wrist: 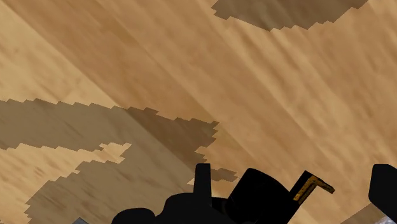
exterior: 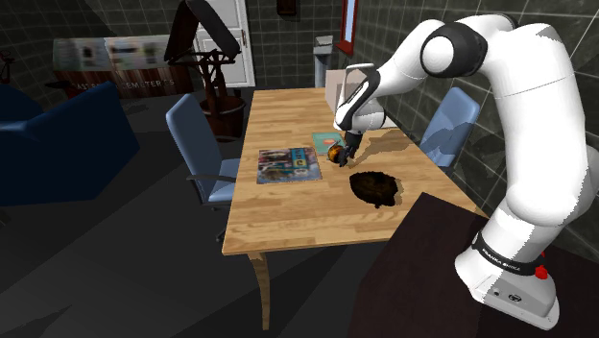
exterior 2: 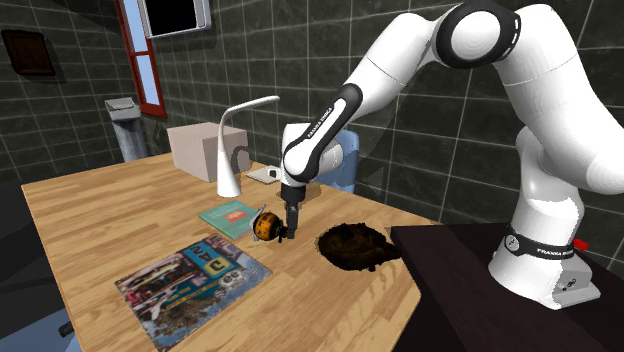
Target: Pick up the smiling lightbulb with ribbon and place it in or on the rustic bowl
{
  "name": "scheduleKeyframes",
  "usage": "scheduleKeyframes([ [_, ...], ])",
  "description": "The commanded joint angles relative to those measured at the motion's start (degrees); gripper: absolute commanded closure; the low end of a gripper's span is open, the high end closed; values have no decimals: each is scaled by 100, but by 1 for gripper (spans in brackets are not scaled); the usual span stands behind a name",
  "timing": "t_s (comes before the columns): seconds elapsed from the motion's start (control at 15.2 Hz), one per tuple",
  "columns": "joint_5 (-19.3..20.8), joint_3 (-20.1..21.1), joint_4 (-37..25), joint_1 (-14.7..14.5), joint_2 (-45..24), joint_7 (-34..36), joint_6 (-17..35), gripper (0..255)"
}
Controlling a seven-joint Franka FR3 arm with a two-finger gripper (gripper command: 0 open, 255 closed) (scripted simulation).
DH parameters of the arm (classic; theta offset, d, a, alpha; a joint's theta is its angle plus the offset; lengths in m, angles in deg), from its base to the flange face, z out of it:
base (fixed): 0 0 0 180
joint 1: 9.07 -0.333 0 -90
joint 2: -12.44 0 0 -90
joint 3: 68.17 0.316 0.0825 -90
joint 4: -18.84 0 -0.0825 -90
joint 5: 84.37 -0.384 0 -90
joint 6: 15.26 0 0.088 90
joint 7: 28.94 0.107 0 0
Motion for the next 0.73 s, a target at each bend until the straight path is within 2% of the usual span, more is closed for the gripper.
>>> scheduleKeyframes([
  [0.0,0,0,0,0,0,0,0,255],
  [0.66,24,-22,16,-16,64,22,-48,255],
])
